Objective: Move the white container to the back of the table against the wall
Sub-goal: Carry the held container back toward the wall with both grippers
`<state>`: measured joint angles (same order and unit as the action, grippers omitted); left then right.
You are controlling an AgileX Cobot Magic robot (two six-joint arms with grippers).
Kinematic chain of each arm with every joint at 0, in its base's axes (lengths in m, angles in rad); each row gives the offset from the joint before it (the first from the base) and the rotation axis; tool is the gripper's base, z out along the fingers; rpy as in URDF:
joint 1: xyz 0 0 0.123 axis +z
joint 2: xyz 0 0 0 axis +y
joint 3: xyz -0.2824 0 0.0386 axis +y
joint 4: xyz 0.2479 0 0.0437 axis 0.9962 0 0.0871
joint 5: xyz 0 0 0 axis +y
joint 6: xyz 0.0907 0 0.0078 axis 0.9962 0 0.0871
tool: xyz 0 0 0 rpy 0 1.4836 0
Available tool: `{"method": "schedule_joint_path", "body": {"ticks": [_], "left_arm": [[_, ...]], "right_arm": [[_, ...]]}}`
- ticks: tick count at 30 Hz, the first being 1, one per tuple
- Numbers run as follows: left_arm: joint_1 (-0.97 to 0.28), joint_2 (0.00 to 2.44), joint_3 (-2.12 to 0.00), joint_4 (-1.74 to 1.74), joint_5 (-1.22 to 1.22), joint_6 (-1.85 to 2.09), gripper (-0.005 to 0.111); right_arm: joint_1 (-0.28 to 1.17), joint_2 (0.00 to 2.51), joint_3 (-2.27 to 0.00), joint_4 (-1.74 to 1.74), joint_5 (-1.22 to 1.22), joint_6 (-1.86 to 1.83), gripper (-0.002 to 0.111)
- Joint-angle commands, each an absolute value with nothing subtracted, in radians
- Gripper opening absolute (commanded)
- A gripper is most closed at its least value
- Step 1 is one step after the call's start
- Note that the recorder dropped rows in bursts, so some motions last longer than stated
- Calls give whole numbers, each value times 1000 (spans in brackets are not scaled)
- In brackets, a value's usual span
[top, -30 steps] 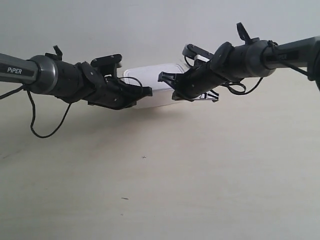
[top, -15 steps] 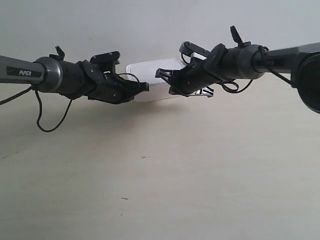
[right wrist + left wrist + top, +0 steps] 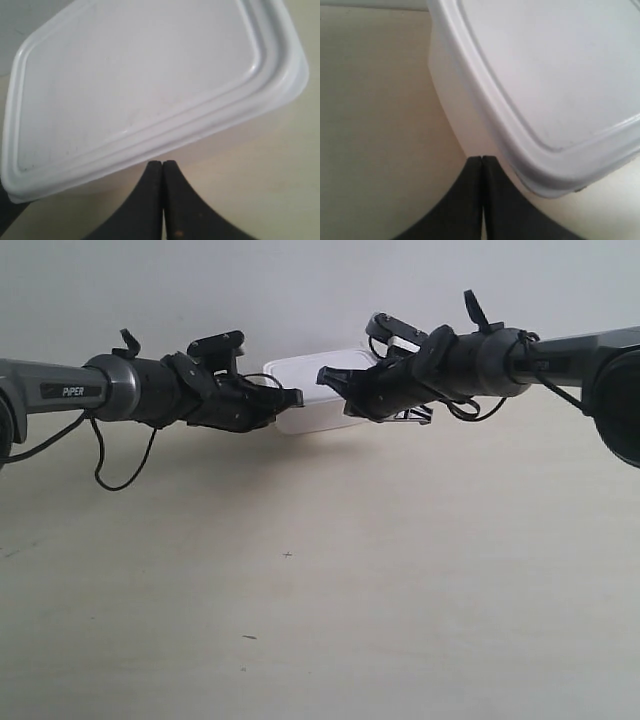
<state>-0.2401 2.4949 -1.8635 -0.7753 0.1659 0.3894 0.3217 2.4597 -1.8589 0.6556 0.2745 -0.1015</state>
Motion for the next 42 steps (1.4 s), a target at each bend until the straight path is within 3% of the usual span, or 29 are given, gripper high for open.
{"method": "schedule_joint_path", "body": {"ticks": [1,19,29,42], "left_arm": [[-231,2514,-1901,-786,183,388,0],[-231,2498,-1911,-788,350,442,0],[-229,2490,-1911,-975,305,644,0],[-210,2490,-1935,-1068,373,820,0]], "right_arm": [[312,2458,-1866,648,223,-103,0],[312,2456,-1866,642,242,-112,0],[242,2367,-1866,403,428,-101,0],[213,2349,-1866,415,520,-125,0]]}}
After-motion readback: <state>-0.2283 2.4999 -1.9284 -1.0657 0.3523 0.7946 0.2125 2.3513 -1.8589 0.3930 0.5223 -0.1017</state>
